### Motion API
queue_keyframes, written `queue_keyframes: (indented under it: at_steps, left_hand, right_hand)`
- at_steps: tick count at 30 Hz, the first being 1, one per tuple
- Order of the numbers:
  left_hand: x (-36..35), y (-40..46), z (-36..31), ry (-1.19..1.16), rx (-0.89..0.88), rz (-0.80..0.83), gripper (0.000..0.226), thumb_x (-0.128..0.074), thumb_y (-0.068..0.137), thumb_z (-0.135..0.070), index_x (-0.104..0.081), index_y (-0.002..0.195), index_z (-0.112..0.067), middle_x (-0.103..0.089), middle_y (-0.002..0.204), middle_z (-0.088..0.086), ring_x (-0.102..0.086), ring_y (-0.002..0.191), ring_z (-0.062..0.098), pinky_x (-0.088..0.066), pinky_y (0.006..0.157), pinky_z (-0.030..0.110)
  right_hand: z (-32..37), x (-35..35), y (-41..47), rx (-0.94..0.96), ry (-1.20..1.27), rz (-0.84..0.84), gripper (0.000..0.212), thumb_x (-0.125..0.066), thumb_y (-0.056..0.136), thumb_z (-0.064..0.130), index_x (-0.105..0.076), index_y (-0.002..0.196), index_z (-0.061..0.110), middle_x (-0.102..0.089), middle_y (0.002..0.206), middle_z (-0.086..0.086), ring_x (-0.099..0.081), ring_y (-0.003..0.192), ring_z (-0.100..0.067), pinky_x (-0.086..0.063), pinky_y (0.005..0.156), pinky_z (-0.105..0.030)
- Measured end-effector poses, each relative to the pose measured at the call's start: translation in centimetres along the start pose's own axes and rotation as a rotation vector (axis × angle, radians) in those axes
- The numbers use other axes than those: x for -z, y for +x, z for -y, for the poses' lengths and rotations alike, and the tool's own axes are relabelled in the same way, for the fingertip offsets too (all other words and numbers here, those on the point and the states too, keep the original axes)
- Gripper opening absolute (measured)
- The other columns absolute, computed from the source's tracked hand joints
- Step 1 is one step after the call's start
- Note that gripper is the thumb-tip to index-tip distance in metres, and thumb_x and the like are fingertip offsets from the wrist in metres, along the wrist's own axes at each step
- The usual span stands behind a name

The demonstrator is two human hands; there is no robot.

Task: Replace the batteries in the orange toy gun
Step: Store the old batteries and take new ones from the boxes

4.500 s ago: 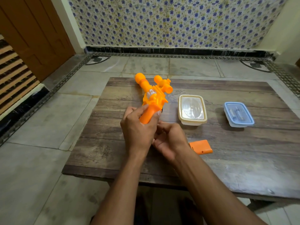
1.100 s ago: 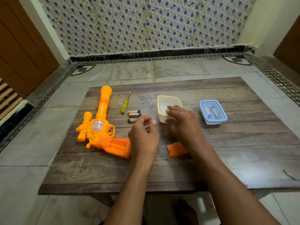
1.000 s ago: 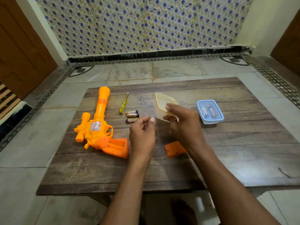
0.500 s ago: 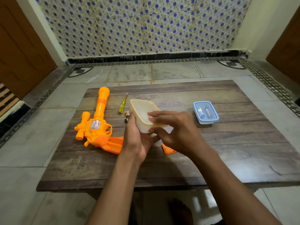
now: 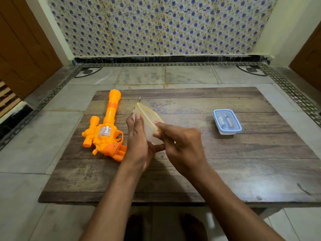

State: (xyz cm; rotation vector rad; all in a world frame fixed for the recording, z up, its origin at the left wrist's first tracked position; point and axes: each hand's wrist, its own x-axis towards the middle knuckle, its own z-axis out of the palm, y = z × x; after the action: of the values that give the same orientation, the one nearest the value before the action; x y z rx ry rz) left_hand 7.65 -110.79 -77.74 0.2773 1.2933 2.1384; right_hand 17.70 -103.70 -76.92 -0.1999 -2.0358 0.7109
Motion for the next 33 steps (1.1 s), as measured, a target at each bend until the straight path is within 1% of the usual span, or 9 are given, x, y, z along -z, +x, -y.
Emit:
queue_keyframes:
  at_steps: [2,5,8,11,13,15,18,23,33]
  left_hand:
    - [-0.4,-0.3,-0.1,0.046,-0.004,0.002,0.027,-0.031,0.109,-0.046,-0.045,0.125,-0.028,-0.064,0.105,0.005,-0.072,0.077,0.014,-0.06,0.052,0.042]
    - [-0.6,-0.4,-0.2,0.084,0.02,0.018,0.027,-0.035,0.106,-0.052,-0.045,0.126,-0.036,-0.064,0.114,0.008,-0.069,0.096,0.029,-0.054,0.075,0.066]
    - [0.0,0.1,0.1,0.104,0.03,0.004,0.036,-0.036,0.105,-0.056,-0.045,0.131,-0.033,-0.064,0.119,0.015,-0.069,0.091,0.029,-0.056,0.066,0.053]
    - [0.3,0.3,-0.2,0.008,0.12,-0.032,0.061,-0.035,0.103,-0.062,-0.046,0.143,-0.018,-0.067,0.12,0.019,-0.07,0.079,0.024,-0.053,0.054,0.035]
    - [0.3,0.0,-0.7,-0.074,0.191,-0.021,0.061,-0.031,0.104,-0.059,-0.057,0.133,-0.012,-0.074,0.108,0.015,-0.071,0.073,0.021,-0.05,0.053,0.03]
    - [0.2,-0.3,-1.2,-0.083,0.225,0.029,0.059,-0.026,0.106,-0.057,-0.063,0.121,-0.014,-0.076,0.092,0.009,-0.068,0.066,0.018,-0.042,0.048,0.025]
    - [0.2,-0.4,-1.5,-0.087,0.226,0.072,0.057,-0.024,0.107,-0.055,-0.062,0.117,-0.013,-0.075,0.086,0.007,-0.064,0.061,0.016,-0.036,0.045,0.023]
    - [0.5,-0.3,-2.2,-0.114,0.24,0.096,0.051,-0.028,0.108,-0.049,-0.059,0.122,-0.011,-0.071,0.094,0.009,-0.06,0.066,0.016,-0.037,0.041,0.021]
    - [0.8,-0.4,-2.8,-0.106,0.235,0.065,0.052,-0.03,0.106,-0.052,-0.063,0.115,-0.013,-0.074,0.094,0.007,-0.061,0.068,0.014,-0.036,0.043,0.021]
  right_hand:
    - [-0.4,-0.1,-0.4,-0.14,0.085,-0.037,0.022,-0.071,0.087,0.003,-0.08,0.107,0.003,-0.081,0.092,-0.008,-0.073,0.082,-0.005,-0.056,0.069,-0.013]
    - [-0.4,0.1,-0.3,-0.355,0.284,-0.053,0.017,-0.072,0.09,0.008,-0.082,0.104,0.007,-0.081,0.085,-0.002,-0.075,0.075,-0.011,-0.059,0.064,-0.03]
    - [-0.4,0.3,0.3,-0.412,0.429,-0.058,0.016,-0.075,0.09,0.004,-0.082,0.104,0.007,-0.081,0.093,-0.002,-0.077,0.085,-0.012,-0.059,0.071,-0.022]
    - [-1.4,0.9,0.5,-0.087,0.176,0.084,0.026,-0.08,0.086,0.006,-0.078,0.112,0.005,-0.078,0.112,-0.005,-0.075,0.105,-0.012,-0.058,0.087,-0.02]
    - [-2.6,1.4,0.4,0.054,0.048,0.162,0.036,-0.083,0.083,0.004,-0.076,0.119,0.006,-0.074,0.123,-0.006,-0.071,0.115,-0.014,-0.057,0.097,-0.027]
    - [-3.3,1.9,0.3,0.101,-0.012,0.168,0.039,-0.083,0.083,0.002,-0.075,0.121,0.005,-0.073,0.126,-0.008,-0.071,0.116,-0.017,-0.058,0.097,-0.031]
    - [-3.6,1.9,0.3,0.162,-0.056,0.181,0.039,-0.081,0.083,-0.001,-0.074,0.121,0.003,-0.073,0.125,-0.011,-0.071,0.115,-0.02,-0.055,0.099,-0.023]
    - [-3.7,1.9,1.2,0.13,0.024,0.224,0.034,-0.076,0.085,-0.003,-0.075,0.119,0.0,-0.074,0.122,-0.012,-0.069,0.115,-0.014,-0.048,0.101,-0.011]
    - [-3.2,0.5,1.1,-0.046,0.228,0.159,0.024,-0.071,0.092,0.001,-0.077,0.115,0.004,-0.075,0.119,-0.009,-0.071,0.116,-0.013,-0.056,0.097,-0.024]
